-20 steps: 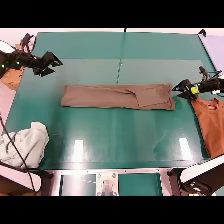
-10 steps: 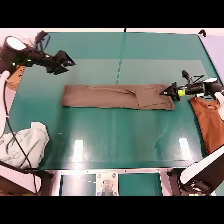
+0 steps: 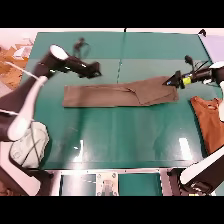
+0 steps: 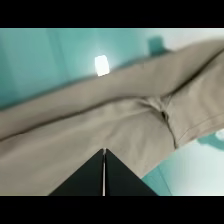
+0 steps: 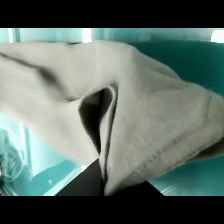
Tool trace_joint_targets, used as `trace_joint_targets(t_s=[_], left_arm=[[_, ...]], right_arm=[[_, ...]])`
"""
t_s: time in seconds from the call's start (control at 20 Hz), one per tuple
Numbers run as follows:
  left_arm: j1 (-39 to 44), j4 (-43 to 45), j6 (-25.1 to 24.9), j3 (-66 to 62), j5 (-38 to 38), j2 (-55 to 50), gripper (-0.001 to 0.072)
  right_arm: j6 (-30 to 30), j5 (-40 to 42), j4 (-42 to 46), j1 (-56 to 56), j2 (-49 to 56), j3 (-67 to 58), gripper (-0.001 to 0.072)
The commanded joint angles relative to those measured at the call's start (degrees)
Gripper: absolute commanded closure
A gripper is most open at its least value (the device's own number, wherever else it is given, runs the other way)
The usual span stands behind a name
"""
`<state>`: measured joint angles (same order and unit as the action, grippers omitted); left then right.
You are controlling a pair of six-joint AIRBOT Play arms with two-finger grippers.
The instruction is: Fold the shirts.
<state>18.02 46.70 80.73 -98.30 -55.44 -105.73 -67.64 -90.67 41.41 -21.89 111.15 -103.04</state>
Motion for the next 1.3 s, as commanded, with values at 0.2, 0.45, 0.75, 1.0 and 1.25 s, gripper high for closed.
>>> trace_joint_targets(t_s=[0.2,0.45,0.75,1.0,1.25], left_arm=[[15.8,-1.3,0.4,-0.4,12.2,-11.4,0.0683],[16.2,-5.5,0.4,-0.4,12.9,-13.4,0.0683],[9.8,-3.4,-1.7,-11.8,-10.6,-11.8,0.0683],[-1.6,21.7,2.0,-22.2,-29.4,-3.4,0.0684],[-11.8,34.6,2.7,-22.2,-34.1,3.8,0.0683]], right_arm=[[-5.0,-5.6,-0.5,5.4,-15.1,-3.2,0.0692],[-5.9,-5.6,-0.4,7.7,-18.5,-3.2,0.0692],[-8.4,-5.6,-0.5,8.3,-18.5,-3.2,0.0692],[-12.7,-2.7,-0.5,17.4,-18.5,-3.1,0.0692],[-19.6,14.4,0.0,36.4,-15.1,-2.7,0.0692]])
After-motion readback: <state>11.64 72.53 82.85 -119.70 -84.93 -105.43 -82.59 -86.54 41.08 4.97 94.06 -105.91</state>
